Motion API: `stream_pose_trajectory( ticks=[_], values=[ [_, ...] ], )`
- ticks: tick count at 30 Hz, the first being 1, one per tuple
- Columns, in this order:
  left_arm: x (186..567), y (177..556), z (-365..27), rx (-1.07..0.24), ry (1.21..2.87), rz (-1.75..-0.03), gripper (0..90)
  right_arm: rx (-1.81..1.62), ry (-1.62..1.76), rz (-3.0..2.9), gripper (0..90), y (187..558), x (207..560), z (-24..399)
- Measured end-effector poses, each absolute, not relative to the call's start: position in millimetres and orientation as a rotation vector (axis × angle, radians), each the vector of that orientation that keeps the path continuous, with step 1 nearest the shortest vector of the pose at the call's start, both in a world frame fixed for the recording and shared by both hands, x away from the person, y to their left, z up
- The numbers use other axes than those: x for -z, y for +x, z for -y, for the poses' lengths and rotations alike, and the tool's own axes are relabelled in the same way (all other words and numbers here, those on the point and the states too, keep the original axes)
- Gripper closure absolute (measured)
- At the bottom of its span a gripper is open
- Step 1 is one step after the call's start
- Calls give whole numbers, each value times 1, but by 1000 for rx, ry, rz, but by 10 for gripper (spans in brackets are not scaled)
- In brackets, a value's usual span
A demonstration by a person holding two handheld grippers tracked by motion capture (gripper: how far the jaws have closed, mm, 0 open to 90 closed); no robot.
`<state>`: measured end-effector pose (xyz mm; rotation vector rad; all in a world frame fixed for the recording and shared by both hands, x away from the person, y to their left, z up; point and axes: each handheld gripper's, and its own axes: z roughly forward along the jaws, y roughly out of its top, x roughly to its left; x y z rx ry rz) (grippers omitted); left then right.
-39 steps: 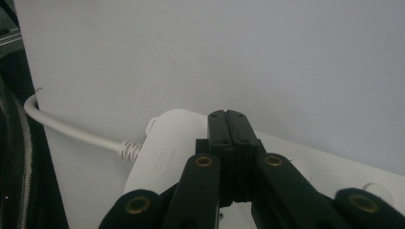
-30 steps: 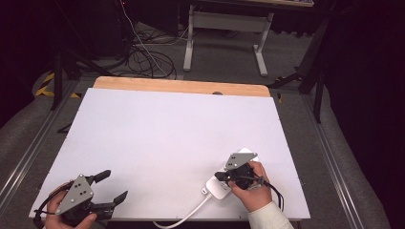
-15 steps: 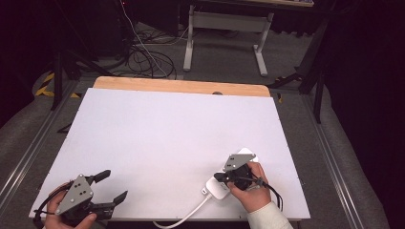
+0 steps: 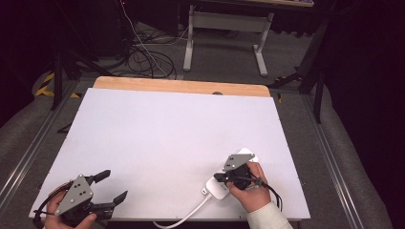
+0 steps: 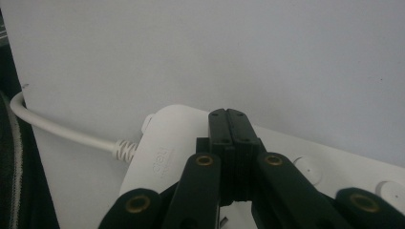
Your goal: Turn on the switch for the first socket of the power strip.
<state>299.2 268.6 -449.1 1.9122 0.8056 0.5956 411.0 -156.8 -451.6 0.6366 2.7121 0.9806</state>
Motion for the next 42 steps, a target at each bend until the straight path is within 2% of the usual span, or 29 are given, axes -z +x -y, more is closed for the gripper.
stream_pose_trajectory(
  ticks=[34,42],
  values=[
    [450,299,-268,-587,1916,-810,187,-989,692,-2706,900,411,454,157],
    [450,300,-269,-586,1914,-812,187,-1100,673,-2652,900,405,443,159]
  ],
)
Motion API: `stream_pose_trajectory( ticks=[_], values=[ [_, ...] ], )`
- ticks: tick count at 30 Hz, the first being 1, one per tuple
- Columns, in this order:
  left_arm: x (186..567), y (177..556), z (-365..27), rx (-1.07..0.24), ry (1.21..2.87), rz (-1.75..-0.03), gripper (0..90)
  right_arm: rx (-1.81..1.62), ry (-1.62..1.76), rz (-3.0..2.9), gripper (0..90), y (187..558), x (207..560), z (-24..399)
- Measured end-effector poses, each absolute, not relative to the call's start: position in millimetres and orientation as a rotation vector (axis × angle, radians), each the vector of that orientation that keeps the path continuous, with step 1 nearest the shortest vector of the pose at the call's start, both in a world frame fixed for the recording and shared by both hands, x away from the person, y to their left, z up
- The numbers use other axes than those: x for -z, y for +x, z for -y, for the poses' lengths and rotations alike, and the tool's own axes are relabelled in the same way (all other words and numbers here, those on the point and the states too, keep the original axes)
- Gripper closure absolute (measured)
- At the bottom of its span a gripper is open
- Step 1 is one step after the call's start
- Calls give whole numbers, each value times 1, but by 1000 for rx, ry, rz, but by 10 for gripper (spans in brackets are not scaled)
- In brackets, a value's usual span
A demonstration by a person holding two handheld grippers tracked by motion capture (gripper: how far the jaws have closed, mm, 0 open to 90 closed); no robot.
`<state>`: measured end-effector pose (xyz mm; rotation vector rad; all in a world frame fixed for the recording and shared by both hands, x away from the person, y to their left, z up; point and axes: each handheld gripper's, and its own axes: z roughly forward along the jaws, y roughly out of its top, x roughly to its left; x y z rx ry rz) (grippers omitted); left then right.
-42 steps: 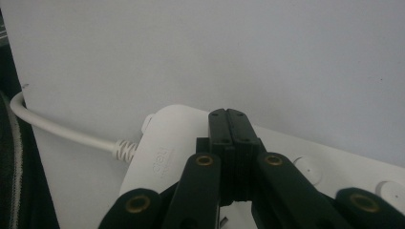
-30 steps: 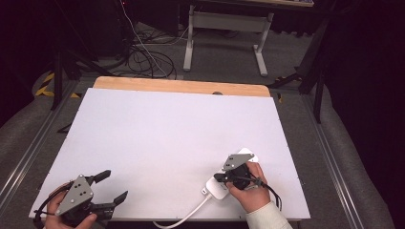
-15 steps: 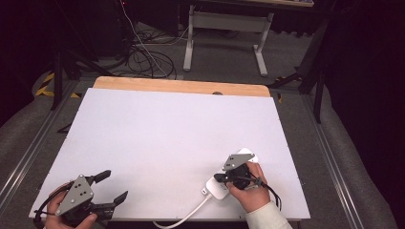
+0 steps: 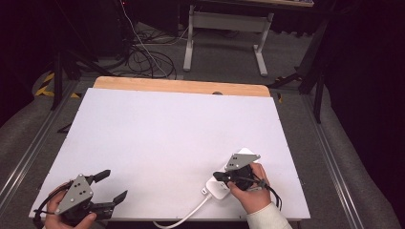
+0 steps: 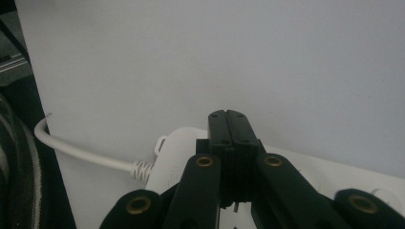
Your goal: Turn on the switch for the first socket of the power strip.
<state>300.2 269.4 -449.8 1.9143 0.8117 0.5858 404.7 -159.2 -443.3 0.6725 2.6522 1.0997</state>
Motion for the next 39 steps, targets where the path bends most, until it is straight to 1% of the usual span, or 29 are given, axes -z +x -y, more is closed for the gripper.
stream_pose_trajectory(
  ticks=[2,13,29,30,31,33,34,35,36,37,38,39],
  values=[
    [450,300,-269,-586,1914,-810,187,-1118,651,-2614,900,401,437,159],
    [450,300,-269,-587,1914,-810,187,-1181,611,-2557,900,395,426,162],
    [450,300,-269,-587,1913,-808,185,-1244,604,-2529,900,393,421,164],
    [450,300,-269,-588,1912,-809,185,-1248,605,-2525,814,393,421,165],
    [450,300,-269,-589,1912,-808,185,-1248,605,-2525,814,393,421,165],
    [450,300,-268,-591,1913,-805,180,-1263,619,-2504,736,393,419,167],
    [450,300,-268,-591,1914,-805,180,-1266,617,-2502,713,392,418,167],
    [450,300,-268,-591,1914,-805,180,-1266,617,-2502,713,392,418,167],
    [450,300,-268,-592,1913,-805,180,-1275,618,-2490,670,391,416,169],
    [449,300,-268,-596,1912,-803,180,-1275,618,-2490,670,391,416,169],
    [449,300,-268,-598,1912,-802,179,-1280,617,-2484,649,390,415,170],
    [449,300,-268,-598,1911,-802,178,-1287,619,-2473,608,389,412,172]
  ],
)
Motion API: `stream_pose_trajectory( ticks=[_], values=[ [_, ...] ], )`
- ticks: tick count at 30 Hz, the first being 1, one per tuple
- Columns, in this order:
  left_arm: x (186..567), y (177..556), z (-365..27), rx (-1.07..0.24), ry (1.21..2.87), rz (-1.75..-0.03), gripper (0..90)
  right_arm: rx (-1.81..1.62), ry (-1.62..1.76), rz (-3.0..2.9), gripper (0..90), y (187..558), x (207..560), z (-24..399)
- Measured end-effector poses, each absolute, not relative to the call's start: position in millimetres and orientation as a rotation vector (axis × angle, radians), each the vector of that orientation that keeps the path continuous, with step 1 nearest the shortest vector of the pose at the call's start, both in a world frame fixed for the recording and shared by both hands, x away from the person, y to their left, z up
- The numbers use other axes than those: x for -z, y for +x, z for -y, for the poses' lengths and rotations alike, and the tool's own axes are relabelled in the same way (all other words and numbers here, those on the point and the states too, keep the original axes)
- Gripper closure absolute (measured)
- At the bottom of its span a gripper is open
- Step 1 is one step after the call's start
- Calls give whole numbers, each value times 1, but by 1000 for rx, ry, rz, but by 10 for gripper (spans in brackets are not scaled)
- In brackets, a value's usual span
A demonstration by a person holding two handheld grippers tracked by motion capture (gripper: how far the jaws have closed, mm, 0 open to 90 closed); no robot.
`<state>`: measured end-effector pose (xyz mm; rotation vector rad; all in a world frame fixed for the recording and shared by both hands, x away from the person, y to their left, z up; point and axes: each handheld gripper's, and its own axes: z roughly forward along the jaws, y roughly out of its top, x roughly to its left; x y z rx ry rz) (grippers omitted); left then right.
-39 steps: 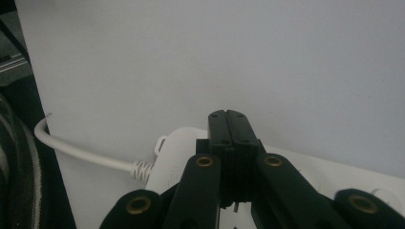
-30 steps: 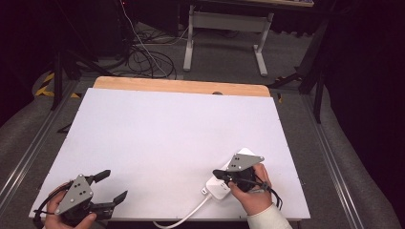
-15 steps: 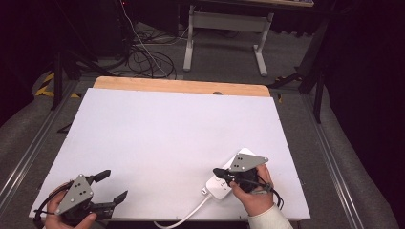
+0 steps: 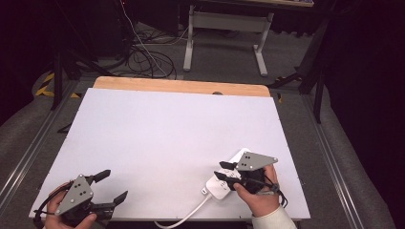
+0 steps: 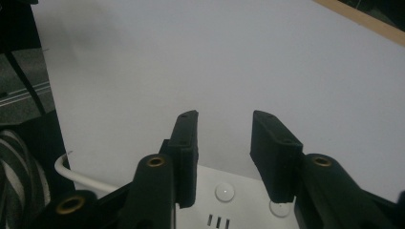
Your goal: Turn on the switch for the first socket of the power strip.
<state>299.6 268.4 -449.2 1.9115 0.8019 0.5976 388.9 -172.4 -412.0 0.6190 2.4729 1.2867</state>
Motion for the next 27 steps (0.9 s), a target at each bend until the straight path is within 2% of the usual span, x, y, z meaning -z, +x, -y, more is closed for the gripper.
stream_pose_trajectory(
  ticks=[7,11,13,19,27],
  values=[
    [449,299,-269,-594,1910,-806,176,-1309,642,-2424,492,387,406,184],
    [449,299,-269,-594,1910,-806,176,-1325,677,-2381,328,388,405,193],
    [449,299,-269,-597,1909,-805,176,-1334,670,-2354,287,389,404,200],
    [449,299,-269,-597,1908,-806,174,-1374,711,-2317,213,389,407,215],
    [449,300,-268,-592,1902,-800,161,-1415,746,-2293,168,387,417,232]
  ],
)
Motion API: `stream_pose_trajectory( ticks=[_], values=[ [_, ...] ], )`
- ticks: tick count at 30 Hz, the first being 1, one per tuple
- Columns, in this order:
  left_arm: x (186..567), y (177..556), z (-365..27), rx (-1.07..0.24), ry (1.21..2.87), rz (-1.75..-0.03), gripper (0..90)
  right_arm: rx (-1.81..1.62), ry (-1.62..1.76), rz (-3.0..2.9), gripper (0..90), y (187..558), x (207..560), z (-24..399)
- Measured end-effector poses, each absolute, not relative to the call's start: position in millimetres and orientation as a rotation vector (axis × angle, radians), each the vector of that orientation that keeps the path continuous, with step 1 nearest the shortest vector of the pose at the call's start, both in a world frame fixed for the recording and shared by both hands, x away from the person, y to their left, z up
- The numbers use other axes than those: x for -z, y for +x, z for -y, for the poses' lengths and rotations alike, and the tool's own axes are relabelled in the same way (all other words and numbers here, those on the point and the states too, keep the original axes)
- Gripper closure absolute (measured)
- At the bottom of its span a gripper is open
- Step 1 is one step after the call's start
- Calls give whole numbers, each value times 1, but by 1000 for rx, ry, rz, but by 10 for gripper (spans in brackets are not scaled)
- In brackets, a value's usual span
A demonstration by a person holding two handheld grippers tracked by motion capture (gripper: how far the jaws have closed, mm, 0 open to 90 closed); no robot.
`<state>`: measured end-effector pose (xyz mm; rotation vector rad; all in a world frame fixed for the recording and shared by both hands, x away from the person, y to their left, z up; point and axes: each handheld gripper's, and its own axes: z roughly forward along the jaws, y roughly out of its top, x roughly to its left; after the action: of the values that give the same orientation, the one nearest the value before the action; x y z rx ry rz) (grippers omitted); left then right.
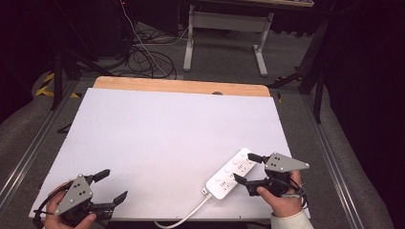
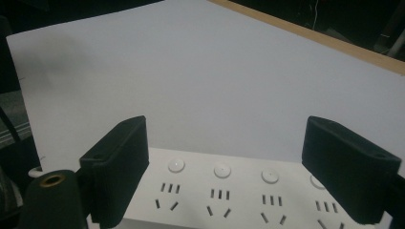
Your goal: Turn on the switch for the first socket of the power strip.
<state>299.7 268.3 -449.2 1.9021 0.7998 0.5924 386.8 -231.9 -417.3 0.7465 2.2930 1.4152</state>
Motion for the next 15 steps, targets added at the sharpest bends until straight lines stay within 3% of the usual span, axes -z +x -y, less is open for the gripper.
stream_pose_trajectory(
  ticks=[15],
  values=[
    [451,301,-266,-627,1898,-801,121,-1398,846,-2267,131,383,443,263]
  ],
)
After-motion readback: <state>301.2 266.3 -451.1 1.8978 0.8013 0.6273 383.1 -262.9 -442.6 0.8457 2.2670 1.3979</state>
